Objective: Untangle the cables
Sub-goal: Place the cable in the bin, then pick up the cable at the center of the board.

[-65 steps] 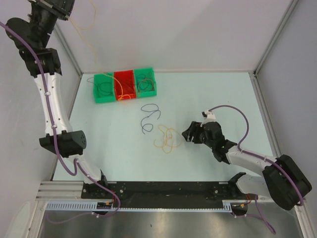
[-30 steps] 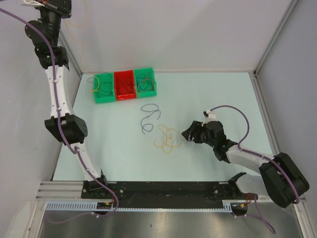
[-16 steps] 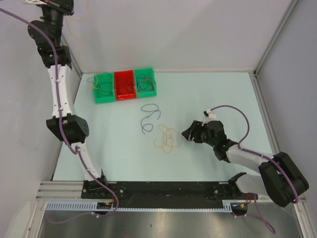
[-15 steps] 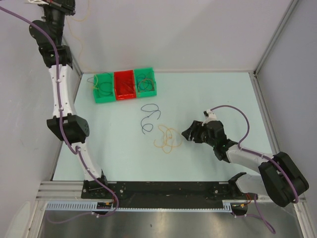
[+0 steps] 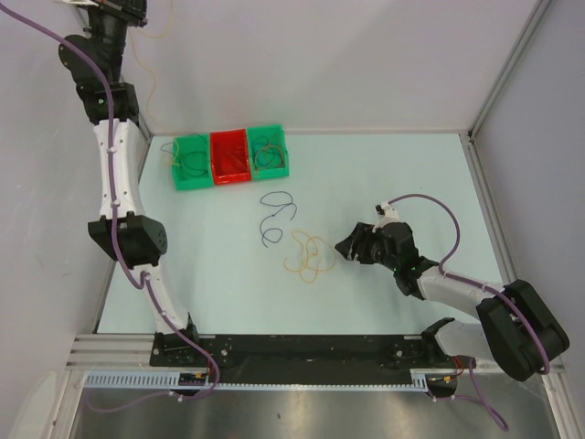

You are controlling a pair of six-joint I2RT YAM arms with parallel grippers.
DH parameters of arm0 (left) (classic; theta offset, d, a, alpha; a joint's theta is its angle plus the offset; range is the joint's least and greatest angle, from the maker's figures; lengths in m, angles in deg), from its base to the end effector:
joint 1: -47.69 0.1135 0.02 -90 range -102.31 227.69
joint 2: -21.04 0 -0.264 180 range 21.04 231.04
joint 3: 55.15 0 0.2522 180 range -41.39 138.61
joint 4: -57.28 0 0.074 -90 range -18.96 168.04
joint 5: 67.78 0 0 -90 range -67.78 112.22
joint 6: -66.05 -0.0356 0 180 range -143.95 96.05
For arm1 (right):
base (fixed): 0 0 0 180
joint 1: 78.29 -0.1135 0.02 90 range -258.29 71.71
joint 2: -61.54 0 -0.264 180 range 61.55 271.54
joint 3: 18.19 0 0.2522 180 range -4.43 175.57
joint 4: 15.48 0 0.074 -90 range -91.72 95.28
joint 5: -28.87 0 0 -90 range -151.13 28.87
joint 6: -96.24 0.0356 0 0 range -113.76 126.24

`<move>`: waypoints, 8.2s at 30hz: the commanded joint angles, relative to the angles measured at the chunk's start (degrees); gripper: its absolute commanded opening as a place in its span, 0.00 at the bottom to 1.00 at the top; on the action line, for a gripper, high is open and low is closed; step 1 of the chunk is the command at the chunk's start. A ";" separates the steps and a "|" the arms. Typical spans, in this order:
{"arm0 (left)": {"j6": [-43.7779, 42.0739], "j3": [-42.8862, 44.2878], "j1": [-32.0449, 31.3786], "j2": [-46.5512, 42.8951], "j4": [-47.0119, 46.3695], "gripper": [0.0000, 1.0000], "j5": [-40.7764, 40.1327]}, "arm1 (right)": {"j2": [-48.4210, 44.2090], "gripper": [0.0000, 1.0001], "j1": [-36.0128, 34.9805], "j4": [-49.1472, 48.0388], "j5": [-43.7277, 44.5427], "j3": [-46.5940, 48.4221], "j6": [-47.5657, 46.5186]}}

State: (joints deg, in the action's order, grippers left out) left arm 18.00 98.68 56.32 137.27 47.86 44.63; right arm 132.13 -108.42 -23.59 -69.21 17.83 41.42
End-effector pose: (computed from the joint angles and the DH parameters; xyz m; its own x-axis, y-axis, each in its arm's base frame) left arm 0.4068 0.0480 0.5824 0.4589 -0.5554 -0.6935 0.5715 0.7822 -0.2483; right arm 0.2031 0.1237 0.1707 -0.6640 0.2742 -0.6956 -0.2731 0.7771 0.5670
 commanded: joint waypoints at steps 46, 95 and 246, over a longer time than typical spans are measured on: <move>-6.09 -3.22 -3.96 11.21 -4.86 0.00 2.20 | 1.04 0.66 1.65 -4.32 -2.38 -0.11 1.21; -8.03 -37.24 -11.44 9.54 18.68 0.01 -0.87 | -1.68 0.65 1.57 -2.92 -2.56 -0.46 1.47; -25.78 -57.10 -39.21 0.23 42.78 0.11 -35.77 | -3.00 0.66 2.27 -4.15 -5.20 -1.96 1.56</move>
State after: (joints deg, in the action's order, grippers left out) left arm -7.13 38.81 17.43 137.31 90.46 9.86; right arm 129.16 -106.52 -24.85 -73.86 16.04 43.32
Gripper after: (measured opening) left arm 0.189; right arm 0.655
